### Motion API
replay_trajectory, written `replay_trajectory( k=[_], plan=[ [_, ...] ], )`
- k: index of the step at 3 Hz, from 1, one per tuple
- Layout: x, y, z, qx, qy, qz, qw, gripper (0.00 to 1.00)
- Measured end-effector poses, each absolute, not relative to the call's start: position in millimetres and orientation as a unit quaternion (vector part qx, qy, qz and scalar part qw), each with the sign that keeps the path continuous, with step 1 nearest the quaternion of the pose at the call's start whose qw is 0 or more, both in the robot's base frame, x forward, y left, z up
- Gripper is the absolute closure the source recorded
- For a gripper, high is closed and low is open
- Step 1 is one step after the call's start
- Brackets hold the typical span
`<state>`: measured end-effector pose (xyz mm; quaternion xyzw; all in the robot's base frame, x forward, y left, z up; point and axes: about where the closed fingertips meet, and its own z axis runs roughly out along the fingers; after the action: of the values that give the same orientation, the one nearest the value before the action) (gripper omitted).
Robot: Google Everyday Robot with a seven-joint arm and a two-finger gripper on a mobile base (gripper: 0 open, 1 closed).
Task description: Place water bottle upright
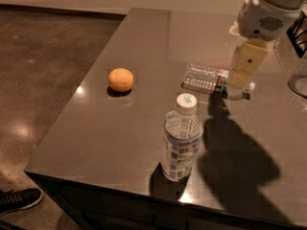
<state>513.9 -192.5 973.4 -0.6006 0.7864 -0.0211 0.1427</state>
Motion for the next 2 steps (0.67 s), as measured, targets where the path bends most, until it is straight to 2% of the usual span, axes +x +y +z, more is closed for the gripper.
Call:
replay_trajectory(
  k=[2],
  plan=[
    [570, -188, 933, -0.577, 0.808, -0.016, 0.117, 0.00]
  ],
)
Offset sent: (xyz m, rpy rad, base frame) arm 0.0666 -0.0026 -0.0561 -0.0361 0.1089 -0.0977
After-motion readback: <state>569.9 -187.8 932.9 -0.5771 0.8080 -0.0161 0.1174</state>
